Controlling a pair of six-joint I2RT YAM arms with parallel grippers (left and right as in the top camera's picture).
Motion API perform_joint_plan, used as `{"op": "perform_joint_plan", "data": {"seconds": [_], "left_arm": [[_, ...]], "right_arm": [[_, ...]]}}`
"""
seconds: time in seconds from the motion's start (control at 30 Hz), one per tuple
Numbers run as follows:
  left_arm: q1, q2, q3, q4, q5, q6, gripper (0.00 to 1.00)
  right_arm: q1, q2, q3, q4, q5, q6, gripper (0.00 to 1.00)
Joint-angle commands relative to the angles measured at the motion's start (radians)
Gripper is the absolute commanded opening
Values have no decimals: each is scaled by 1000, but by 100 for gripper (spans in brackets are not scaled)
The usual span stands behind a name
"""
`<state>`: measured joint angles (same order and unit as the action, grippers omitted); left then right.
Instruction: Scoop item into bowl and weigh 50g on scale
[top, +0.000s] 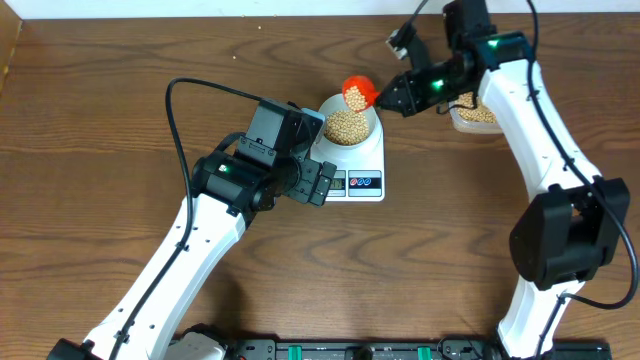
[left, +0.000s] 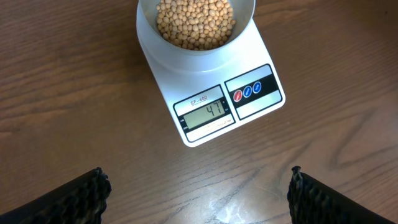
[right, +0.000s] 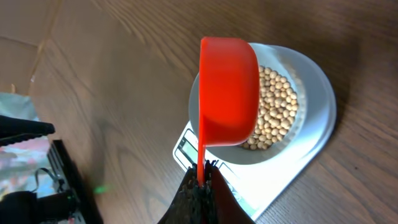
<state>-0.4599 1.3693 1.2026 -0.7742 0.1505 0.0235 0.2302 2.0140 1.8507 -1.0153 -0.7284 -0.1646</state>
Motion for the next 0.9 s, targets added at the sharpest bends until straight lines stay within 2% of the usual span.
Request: {"op": "perform_joint_plan", "data": {"seconds": [0.0,0.87], "left_arm": [[5,3,-8,0,-9,1,93],[5,3,-8,0,-9,1,93]], "right_arm": [[19,-23,20,2,45,3,1],[26,-23,20,-2,98,2,1]]}}
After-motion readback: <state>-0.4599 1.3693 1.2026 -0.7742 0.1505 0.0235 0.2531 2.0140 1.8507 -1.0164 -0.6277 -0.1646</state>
